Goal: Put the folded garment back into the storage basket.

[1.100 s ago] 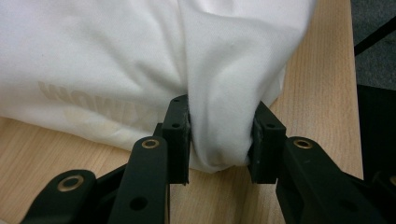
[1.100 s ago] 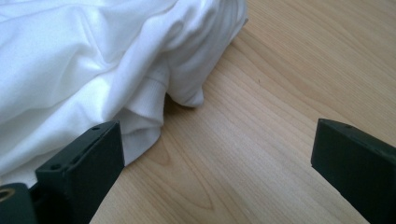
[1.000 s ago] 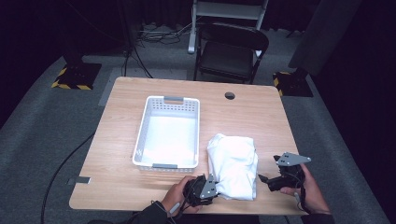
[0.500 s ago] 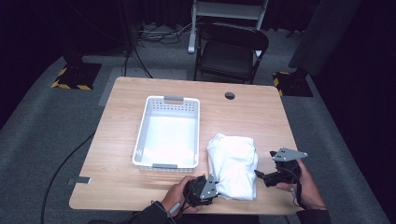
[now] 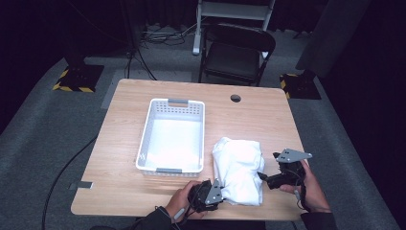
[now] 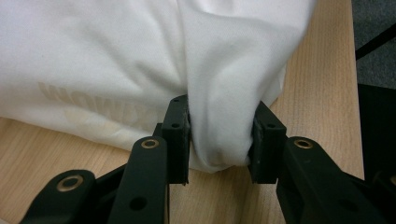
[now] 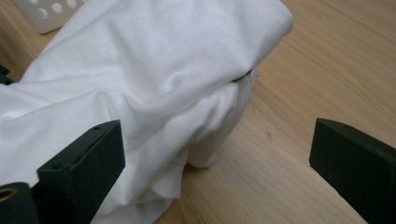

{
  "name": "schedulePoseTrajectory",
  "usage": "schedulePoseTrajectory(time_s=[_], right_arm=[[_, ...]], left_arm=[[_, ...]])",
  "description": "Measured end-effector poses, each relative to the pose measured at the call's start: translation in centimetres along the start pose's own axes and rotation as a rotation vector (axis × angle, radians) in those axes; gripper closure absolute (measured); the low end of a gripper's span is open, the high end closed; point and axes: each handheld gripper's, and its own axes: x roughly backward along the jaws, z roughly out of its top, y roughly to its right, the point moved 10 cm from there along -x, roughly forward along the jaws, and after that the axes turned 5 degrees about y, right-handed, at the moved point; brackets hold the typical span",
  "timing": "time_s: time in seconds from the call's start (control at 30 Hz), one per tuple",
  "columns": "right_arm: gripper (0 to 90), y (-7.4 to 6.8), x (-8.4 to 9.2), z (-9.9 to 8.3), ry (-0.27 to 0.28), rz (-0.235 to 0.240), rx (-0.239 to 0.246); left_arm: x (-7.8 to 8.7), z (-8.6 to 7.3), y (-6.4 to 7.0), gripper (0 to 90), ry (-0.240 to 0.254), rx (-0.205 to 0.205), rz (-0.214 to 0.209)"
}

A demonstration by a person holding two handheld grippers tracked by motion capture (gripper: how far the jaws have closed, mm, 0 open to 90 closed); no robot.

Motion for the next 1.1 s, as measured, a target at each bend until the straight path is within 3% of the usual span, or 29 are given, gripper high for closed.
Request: schedulePoseTrajectory(time_s=[0.27, 0.47, 0.8, 1.1], right_arm=[[3.4, -0.2, -0.7, 1.2, 0.014, 0.005, -0.017], [3.4, 0.4, -1.8, 1.2, -0.005, -0.007, -0.038], [0.5, 1.2, -3.9, 0.6, -0.038, 0.022, -0.147], [0.4, 0.9, -5.4, -0.4, -0.062, 0.085, -0.266]], left_arm=[[0.0, 0.0, 0.0, 64.9, 0.000, -0.003, 0.001], [0.0, 0.0, 0.0, 64.8, -0.001, -0.007, 0.002], [0.0, 0.0, 0.0, 64.8, -0.001, -0.008, 0.002], [0.0, 0.0, 0.0, 64.8, -0.001, -0.008, 0.003]])
